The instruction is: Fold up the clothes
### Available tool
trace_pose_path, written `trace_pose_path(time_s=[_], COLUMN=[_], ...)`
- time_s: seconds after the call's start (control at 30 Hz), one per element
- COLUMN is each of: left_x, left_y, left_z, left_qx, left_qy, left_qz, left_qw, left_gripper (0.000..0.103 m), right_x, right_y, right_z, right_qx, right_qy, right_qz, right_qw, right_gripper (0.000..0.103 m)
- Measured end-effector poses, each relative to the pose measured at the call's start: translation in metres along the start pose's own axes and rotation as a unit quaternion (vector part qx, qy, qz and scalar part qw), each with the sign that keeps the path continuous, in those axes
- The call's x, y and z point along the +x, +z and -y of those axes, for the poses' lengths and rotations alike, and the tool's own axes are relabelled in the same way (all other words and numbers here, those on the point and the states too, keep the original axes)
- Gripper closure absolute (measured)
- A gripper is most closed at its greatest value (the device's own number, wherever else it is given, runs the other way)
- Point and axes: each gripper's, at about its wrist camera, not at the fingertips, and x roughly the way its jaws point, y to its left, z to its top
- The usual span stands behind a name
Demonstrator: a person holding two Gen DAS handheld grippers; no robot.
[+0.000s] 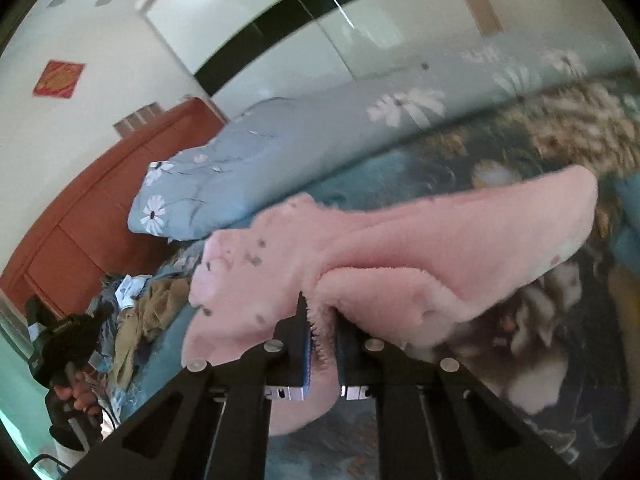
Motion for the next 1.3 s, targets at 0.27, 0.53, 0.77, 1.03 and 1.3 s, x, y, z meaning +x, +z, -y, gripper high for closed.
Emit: trace_pose_path(time_s=[0.27,0.53,0.77,1.03,1.3], left_x=[0.050,0.095,0.131,0.145,0.143], left_y=[-0.058,-0.096,-0.113,-0.116,-0.117], left_z=[-0.011,0.000,0.025,0.045,0.046], left_qx=[-0.014,-0.048,-0.028,0.006,0.010], left_qy=[-0.001,-0.030,-0.033,-0.026,-0.047], left_qz=[-0.094,-0.170,-0.207,-0.199,-0.199], left_qw=[0.9954,0.9839,0.9774,0.9796,0.9787], left_gripper=[0.061,0.045,0.043,0.038,0.025], right_x=[-0.062,-0.076,-0.085,-0.116,-0.010], right_y=[0.002,-0.032,-0.035,-0.036,0.020], right_z=[-0.006,0.021,0.021,0.022,-0.026], right_qx=[-0.006,-0.041,-0.073,-0.107,-0.133], right_qy=[-0.040,-0.133,-0.167,-0.239,-0.085], right_qz=[0.079,0.005,-0.024,-0.008,-0.040], right_qw=[0.996,0.990,0.983,0.965,0.987], right_gripper=[0.094,0.093,0.082,0.052,0.040])
